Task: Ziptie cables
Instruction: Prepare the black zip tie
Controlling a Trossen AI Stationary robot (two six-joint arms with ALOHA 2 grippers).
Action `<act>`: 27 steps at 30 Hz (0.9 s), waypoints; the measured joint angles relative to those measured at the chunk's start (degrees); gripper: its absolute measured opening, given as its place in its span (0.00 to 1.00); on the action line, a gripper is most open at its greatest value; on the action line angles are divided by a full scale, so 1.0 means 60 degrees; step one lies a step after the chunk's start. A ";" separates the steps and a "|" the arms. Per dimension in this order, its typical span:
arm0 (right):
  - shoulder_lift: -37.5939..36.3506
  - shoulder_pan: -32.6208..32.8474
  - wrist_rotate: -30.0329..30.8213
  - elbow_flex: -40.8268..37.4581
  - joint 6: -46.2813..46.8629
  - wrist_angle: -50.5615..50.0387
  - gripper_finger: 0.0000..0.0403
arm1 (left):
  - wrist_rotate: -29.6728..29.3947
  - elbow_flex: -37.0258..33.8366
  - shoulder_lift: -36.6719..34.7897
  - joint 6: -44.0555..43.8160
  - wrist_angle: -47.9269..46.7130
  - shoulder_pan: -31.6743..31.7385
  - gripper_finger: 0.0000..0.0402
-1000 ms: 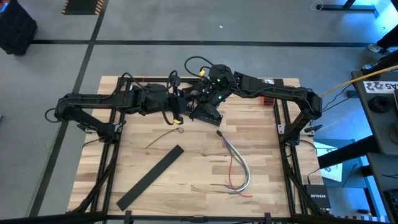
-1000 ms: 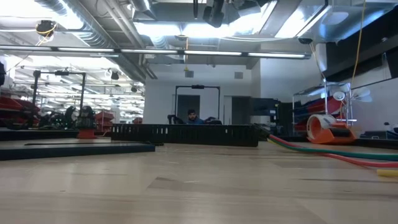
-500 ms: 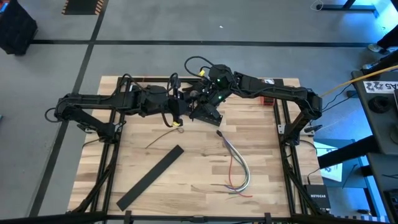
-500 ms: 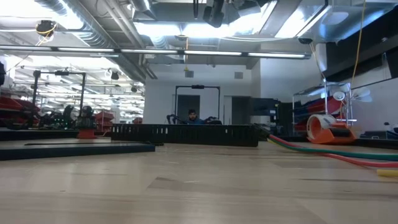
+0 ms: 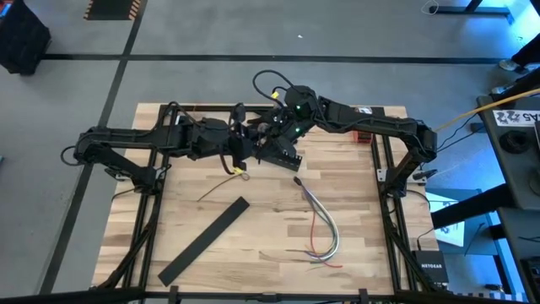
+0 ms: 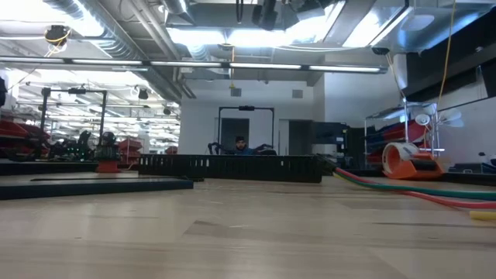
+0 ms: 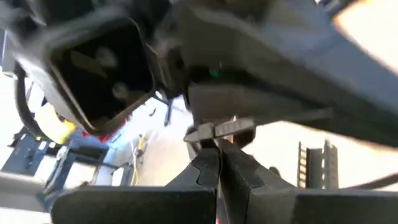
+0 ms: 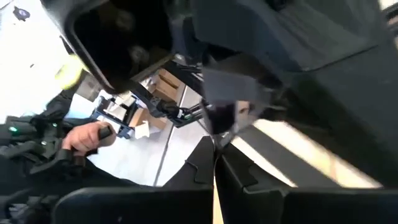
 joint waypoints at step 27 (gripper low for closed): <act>-0.0044 -0.0785 -0.0038 0.0004 0.0895 -0.0053 0.00 | -0.1362 0.0000 0.0527 0.0521 0.0182 -0.0817 0.00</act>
